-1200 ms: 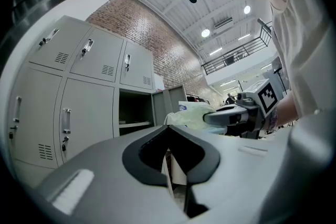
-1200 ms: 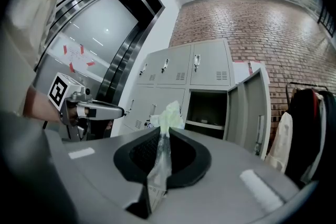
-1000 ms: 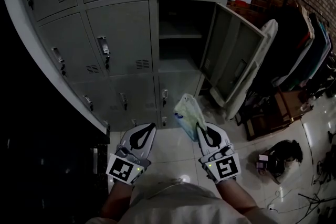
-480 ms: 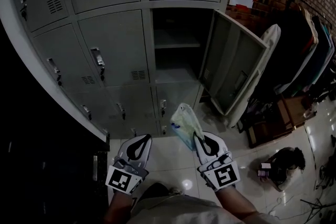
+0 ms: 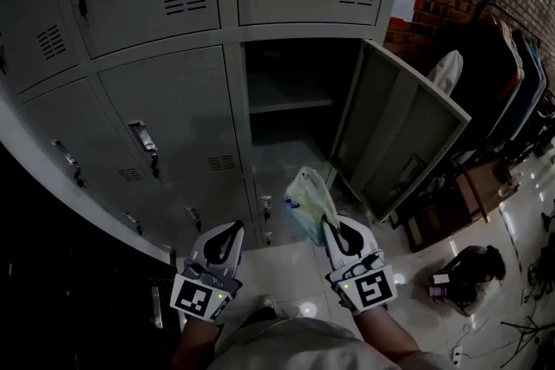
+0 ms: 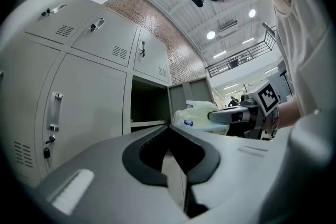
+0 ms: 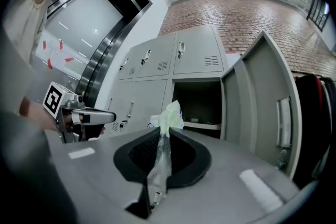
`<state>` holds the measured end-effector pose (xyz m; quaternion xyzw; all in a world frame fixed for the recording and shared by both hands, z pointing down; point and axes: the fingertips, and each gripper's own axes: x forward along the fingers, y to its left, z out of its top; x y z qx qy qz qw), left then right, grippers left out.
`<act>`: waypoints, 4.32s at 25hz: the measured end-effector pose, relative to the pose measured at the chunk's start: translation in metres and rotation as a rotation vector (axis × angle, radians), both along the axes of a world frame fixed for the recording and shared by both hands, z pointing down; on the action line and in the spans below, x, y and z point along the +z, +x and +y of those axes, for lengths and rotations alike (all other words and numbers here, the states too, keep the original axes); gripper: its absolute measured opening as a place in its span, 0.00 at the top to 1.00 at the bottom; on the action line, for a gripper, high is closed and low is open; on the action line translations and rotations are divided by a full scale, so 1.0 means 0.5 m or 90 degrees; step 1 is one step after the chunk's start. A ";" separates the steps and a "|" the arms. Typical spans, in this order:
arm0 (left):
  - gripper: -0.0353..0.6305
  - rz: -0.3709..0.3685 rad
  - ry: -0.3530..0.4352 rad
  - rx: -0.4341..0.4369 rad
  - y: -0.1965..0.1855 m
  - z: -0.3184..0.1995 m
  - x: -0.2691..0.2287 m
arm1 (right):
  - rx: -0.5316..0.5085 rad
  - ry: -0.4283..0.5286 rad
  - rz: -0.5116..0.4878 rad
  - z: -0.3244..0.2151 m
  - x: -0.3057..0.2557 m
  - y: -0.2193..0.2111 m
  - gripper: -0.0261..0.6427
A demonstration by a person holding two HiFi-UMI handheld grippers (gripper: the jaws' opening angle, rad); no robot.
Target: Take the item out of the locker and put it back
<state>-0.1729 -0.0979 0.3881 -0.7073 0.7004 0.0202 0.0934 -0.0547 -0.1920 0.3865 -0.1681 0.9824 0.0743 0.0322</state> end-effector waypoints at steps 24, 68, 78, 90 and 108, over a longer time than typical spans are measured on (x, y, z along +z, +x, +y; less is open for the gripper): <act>0.98 -0.030 -0.010 0.059 -0.091 -0.157 -0.023 | 0.061 0.105 -0.011 -0.356 -0.180 -0.330 0.95; 0.98 0.036 -0.011 0.066 -0.088 -0.093 0.021 | -0.021 -0.015 -0.002 -0.052 0.037 -0.146 0.96; 0.98 0.022 -0.016 0.021 0.043 0.041 0.036 | -0.011 -0.084 -0.013 0.056 0.074 0.031 0.96; 0.98 0.030 -0.061 0.036 0.425 0.221 0.071 | -0.057 -0.117 0.010 0.276 0.102 0.345 0.96; 0.98 0.012 -0.019 -0.006 0.461 0.347 0.018 | -0.081 -0.131 0.005 0.390 0.079 0.404 0.96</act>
